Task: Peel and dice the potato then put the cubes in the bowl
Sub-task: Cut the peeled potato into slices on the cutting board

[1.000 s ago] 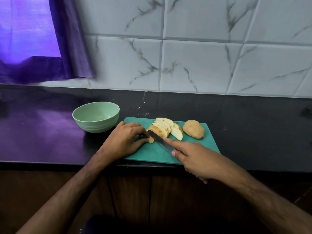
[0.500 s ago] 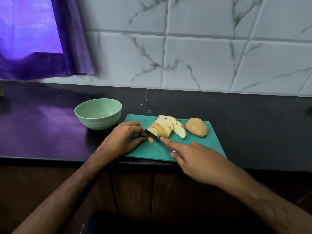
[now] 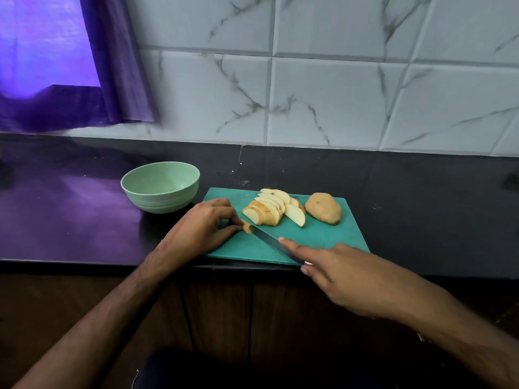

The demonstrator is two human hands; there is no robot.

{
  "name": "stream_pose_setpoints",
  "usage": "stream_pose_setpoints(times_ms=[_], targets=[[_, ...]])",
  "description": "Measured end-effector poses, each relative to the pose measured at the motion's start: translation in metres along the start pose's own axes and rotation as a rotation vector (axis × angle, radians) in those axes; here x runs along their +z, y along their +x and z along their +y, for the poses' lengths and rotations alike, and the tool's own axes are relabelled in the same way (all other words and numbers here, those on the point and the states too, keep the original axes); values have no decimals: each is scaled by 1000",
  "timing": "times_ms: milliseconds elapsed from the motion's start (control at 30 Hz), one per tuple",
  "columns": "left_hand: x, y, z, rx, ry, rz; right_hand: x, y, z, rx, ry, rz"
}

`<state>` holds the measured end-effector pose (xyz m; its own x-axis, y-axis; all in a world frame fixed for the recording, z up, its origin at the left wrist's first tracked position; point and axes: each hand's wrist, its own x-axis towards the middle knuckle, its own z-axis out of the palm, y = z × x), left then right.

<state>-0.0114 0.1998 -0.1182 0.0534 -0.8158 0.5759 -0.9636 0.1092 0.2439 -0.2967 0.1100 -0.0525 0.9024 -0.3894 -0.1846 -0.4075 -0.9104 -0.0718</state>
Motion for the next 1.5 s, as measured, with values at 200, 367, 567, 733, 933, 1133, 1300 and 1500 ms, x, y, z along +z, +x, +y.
stream_pose_setpoints(times_ms=[200,367,567,733,933,1133,1300,1500], targets=[[-1,1,1,-3,-12,-24,-39,0,23,-20,174,-75],[0,2,0,-15,2,-55,-25,21,16,-24,82,112],[2,3,-1,5,16,-76,-8,37,23,-53,55,152],[2,3,-3,6,52,-64,-18,34,64,-77,521,300],[-5,12,-4,-19,61,-164,-8,50,106,-2,1074,623],[-14,51,-1,-22,21,-254,10,72,122,66,1280,794],[-14,95,6,0,74,-561,20,76,125,75,1331,788],[-9,144,18,-55,181,-920,21,76,127,64,1360,766]])
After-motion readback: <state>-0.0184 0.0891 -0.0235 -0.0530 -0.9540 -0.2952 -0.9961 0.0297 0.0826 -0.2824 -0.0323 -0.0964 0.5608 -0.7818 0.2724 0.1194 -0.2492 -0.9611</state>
